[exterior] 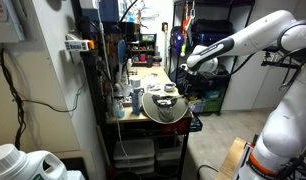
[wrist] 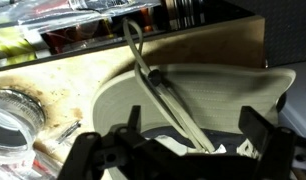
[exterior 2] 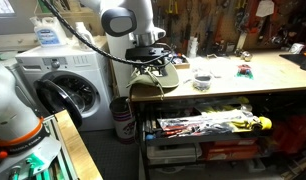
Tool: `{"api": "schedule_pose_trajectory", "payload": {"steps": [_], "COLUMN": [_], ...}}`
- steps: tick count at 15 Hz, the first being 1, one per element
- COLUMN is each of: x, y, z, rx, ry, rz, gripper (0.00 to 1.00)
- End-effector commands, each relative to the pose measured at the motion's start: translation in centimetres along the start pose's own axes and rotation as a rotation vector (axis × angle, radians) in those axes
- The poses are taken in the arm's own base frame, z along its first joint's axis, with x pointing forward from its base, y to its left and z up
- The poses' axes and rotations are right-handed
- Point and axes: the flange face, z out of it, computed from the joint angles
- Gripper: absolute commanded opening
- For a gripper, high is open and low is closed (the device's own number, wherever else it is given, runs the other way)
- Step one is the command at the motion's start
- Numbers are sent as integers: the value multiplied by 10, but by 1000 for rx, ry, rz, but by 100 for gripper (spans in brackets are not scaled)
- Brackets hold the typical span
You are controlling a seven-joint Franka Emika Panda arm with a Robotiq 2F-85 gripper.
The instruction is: Hang the hat on the stand.
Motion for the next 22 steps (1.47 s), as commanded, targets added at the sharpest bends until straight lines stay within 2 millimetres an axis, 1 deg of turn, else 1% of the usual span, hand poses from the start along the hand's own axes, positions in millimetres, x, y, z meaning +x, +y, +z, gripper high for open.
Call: {"api": "schedule_pose_trajectory", "payload": {"steps": [1,2,3,4,5,6,8,9,12,16,17,19,22], "x": [0,2,3,5,7,8,11,12,16,18,19,21,24], "y": [7,8,8,9,9,9,9,8,6,3,0,-4,-12], "z": [16,18,19,20,22,22,22,22,20,18,13,2,-23], "rx": [-13,-15,-14,-16,-18,-19,-24,-31,-47,-46,-37,-41,-52], "ry": [25,34,42,49,54,60,72,76,86,89,100,118,157], "rz": [-35,-39,-43,-46,-51,-55,-59,-65,-89,-112,-122,-148,-192], "gripper": [95,85,66,61,58,46,30,19,0,1,1,1,1]}}
